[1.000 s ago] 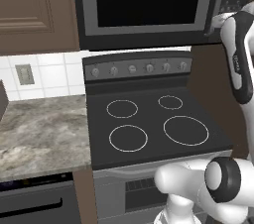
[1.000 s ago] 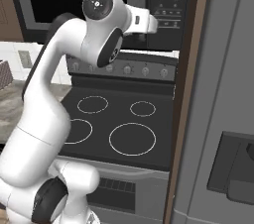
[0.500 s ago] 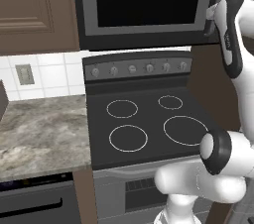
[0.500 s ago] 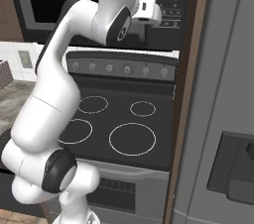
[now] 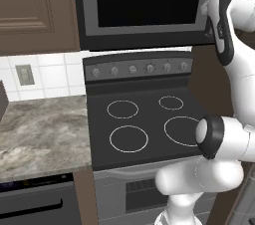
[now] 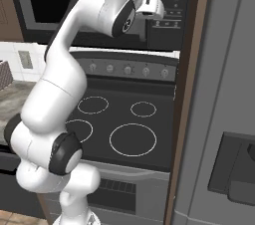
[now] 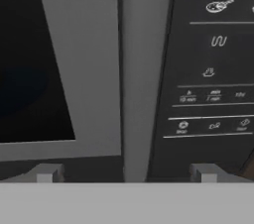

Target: Retrieve the reheated potato from the microwave, then place the potato, cheese, and condiment on the cutting board.

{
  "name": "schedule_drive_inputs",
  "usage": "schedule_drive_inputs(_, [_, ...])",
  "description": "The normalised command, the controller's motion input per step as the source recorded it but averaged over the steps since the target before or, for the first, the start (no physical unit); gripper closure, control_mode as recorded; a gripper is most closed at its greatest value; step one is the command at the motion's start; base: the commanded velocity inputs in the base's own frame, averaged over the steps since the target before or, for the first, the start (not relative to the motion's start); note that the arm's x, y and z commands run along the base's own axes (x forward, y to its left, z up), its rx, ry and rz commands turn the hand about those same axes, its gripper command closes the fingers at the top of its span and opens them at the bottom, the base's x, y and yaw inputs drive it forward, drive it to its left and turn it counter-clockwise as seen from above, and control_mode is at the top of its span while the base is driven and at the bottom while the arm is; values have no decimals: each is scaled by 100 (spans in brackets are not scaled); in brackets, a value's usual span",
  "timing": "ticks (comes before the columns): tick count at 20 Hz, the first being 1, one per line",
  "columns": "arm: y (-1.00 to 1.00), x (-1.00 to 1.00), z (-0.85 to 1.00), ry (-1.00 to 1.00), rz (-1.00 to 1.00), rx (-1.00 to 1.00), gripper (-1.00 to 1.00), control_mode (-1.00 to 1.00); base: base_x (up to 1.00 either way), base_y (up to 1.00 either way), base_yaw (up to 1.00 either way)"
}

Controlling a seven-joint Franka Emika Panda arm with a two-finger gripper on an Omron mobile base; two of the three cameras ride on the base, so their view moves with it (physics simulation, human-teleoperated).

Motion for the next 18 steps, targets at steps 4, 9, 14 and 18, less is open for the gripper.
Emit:
schedule_drive_inputs(4, [-2,42,-5,0,0,0,-100,-100,0,0,0])
schedule_drive_inputs(9, [-5,39,-3,0,0,0,-100,-100,0,0,0])
schedule_drive_inputs(14, [-8,32,0,0,0,2,-100,-100,0,0,0])
schedule_drive_inputs(18, [-7,28,0,0,0,6,-100,-100,0,0,0])
